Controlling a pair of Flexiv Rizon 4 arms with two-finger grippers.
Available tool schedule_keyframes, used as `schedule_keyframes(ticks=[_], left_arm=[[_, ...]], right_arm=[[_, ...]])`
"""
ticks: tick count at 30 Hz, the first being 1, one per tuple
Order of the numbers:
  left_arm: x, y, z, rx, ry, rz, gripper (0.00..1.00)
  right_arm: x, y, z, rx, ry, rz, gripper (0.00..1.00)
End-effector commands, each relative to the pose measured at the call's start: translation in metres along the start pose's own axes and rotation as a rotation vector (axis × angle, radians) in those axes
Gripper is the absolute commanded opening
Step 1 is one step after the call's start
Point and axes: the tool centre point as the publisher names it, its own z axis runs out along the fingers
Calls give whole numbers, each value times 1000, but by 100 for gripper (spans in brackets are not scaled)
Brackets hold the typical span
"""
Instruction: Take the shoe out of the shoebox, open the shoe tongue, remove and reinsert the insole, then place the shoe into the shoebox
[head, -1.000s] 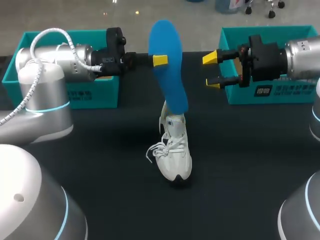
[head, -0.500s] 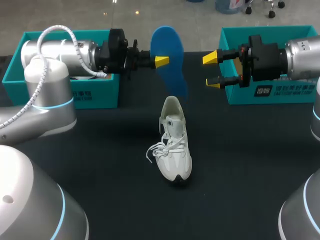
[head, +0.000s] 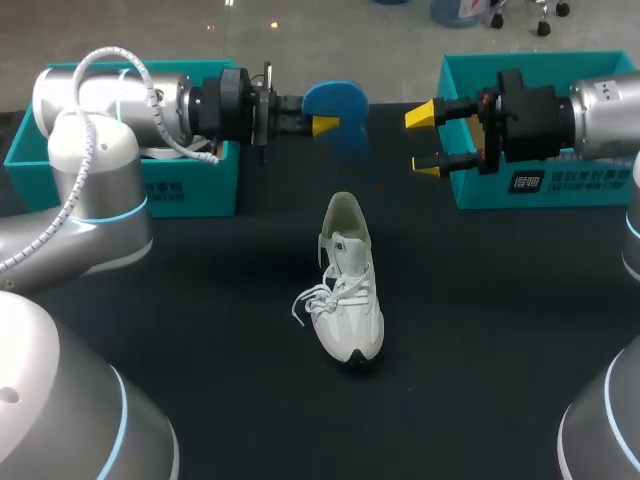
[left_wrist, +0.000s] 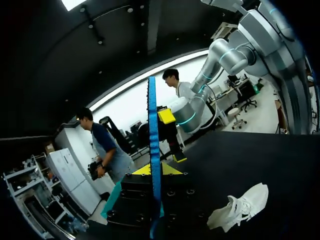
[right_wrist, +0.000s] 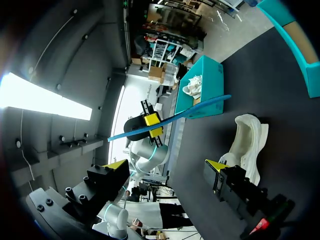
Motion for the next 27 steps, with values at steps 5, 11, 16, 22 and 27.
schedule_keyframes(ticks=[5, 11, 16, 22, 27], left_arm=[[6, 3, -1, -106, 11, 623, 0], [10, 6, -1, -114, 18, 770, 0], [11, 7, -1, -97, -15, 781, 0], [15, 3, 2, -63, -31, 755, 0], [16, 2, 4, -54, -31, 755, 0]], right_arm=[[0, 0, 1, -2, -2, 0, 100], [0, 0, 1, -2, -2, 0, 100], [1, 0, 2, 0, -4, 8, 100], [2, 0, 6, 5, 2, 24, 100], [3, -1, 7, 8, 6, 30, 100]])
